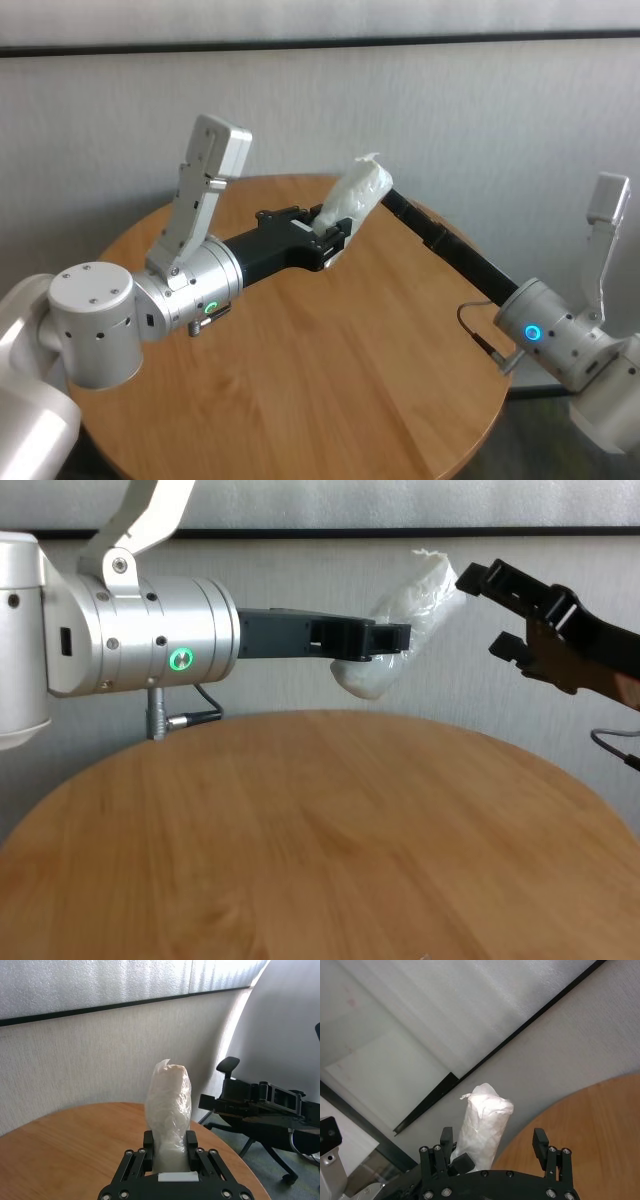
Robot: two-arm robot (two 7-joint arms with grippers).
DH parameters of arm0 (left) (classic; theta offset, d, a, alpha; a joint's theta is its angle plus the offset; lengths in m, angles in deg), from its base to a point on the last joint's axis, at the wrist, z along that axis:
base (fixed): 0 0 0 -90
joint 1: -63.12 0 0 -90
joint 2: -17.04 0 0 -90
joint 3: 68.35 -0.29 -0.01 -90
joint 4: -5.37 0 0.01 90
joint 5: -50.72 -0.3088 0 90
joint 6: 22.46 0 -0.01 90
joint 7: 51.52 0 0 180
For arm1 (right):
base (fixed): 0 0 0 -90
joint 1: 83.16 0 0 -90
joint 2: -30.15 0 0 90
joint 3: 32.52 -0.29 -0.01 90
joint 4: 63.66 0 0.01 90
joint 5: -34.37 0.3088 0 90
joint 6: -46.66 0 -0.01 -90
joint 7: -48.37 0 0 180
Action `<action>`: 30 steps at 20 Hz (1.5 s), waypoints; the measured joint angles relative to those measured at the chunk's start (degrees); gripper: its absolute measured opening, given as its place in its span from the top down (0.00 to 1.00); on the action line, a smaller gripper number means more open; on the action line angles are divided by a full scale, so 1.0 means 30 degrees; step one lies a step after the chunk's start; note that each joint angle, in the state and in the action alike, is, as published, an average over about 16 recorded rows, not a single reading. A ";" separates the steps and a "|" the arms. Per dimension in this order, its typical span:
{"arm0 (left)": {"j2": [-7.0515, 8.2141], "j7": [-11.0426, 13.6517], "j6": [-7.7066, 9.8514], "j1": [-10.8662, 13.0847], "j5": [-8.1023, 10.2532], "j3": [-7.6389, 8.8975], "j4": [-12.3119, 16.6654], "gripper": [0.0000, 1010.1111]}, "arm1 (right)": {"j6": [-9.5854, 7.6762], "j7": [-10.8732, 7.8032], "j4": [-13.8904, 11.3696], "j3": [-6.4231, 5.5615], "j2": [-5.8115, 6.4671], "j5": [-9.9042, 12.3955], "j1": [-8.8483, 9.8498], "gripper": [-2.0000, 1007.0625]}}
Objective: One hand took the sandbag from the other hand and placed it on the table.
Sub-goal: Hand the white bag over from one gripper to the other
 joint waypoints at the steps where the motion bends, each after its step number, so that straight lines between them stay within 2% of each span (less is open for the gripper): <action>1: 0.0000 0.0000 0.0000 0.0000 0.0000 0.0000 0.0000 0.59 | -0.0020 -0.0024 0.0135 0.0095 -0.0050 0.0029 -0.0139 0.01; 16: 0.0000 -0.0002 -0.0001 0.0001 0.0000 0.0001 -0.0001 0.59 | -0.0095 -0.0316 0.2223 0.1399 -0.0903 0.0449 -0.2247 0.01; 30: 0.0000 -0.0001 -0.0001 0.0001 0.0000 0.0001 0.0000 0.59 | -0.0270 -0.0350 0.3400 0.2195 -0.1206 0.1005 -0.3396 0.01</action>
